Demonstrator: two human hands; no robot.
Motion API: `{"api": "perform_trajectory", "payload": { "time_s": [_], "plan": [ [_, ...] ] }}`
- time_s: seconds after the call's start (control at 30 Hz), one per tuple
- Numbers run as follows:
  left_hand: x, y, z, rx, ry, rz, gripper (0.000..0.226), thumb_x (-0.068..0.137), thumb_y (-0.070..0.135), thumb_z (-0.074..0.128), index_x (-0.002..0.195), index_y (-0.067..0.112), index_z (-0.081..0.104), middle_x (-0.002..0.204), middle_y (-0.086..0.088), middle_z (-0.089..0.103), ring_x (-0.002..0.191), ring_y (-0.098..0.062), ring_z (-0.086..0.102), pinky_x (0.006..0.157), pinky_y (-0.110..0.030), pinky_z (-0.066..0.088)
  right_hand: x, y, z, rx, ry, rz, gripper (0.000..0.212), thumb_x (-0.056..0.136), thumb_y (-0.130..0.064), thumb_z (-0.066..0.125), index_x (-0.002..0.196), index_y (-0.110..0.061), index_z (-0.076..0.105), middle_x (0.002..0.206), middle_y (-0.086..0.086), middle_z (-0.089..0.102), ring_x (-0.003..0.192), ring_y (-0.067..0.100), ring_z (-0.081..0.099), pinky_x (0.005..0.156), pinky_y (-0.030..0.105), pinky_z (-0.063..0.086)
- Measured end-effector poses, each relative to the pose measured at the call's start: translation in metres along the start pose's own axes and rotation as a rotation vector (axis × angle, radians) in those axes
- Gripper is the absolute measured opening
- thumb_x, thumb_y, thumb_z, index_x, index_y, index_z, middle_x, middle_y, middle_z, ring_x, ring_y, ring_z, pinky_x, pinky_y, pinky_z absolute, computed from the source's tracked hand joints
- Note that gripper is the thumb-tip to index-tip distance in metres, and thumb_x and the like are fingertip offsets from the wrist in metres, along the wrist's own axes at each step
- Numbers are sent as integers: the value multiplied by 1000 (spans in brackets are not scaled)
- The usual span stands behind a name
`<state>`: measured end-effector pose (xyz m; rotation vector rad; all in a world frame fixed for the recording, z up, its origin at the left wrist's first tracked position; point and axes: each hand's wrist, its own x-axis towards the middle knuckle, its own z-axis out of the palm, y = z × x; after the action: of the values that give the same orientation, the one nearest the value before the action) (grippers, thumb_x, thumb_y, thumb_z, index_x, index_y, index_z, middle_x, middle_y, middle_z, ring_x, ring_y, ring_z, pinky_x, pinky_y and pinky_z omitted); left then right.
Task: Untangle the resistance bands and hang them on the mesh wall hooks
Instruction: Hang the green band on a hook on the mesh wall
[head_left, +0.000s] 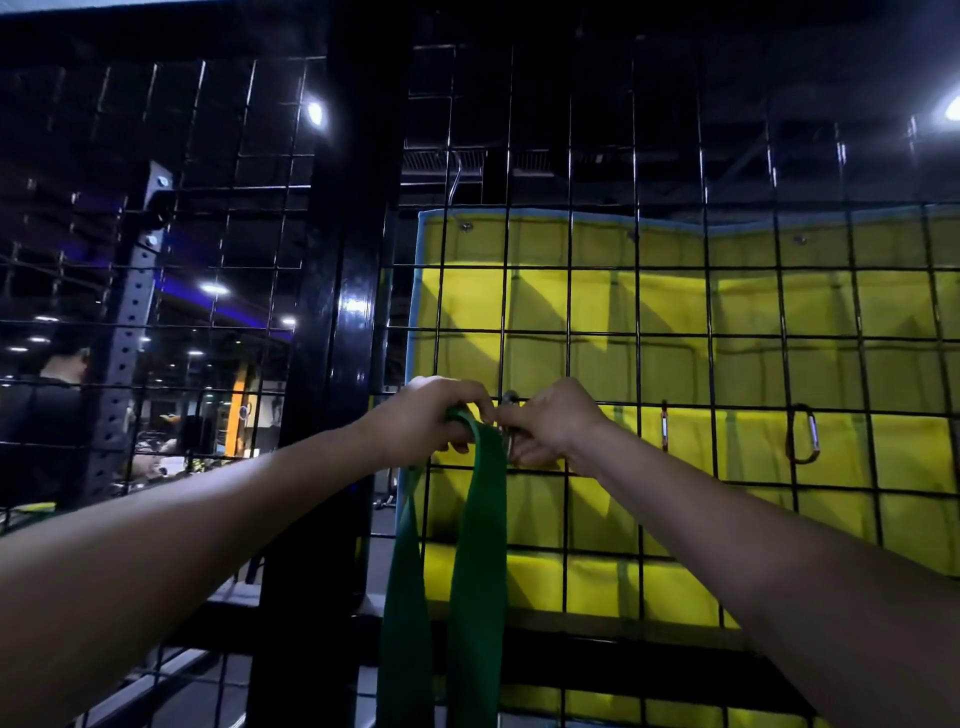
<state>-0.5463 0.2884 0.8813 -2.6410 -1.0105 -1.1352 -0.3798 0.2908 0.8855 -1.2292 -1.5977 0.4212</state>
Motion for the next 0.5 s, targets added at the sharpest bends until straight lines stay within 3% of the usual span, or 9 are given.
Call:
{"api": "perform_trajectory", "payload": {
  "time_s": [0.13,0.33,0.43,0.5],
  "plan": [
    [6,3,-12,56,-149,21,19,81,7,67,82,26,64,90,-5,69,82,-16,67,78,-32,56,1,0,-1,0,-3,5,34,81,-25,72,93,6,65,84,22,71,63,25,68,64,32,57],
    [12,13,-20,136,-342,-4,11,79,20,71,89,17,71,89,-7,70,81,-19,63,77,-35,52,-1,-2,-2,8,-17,2,33,82,-22,71,93,8,65,83,22,70,62,25,67,67,35,59],
    [13,16,-20,59,-288,-3,6,87,26,62,84,23,66,77,4,65,68,-2,60,68,-26,50,-1,-3,-5,-57,5,-16,28,83,-23,70,86,4,64,73,15,67,60,23,65,57,31,56],
    [15,16,-21,19,-197,-7,6,91,27,56,86,24,59,78,8,63,70,-4,64,67,-28,52,0,-3,-7,-109,38,-37,24,86,-22,65,82,1,62,70,12,59,65,25,60,59,32,51]
  ]
}}
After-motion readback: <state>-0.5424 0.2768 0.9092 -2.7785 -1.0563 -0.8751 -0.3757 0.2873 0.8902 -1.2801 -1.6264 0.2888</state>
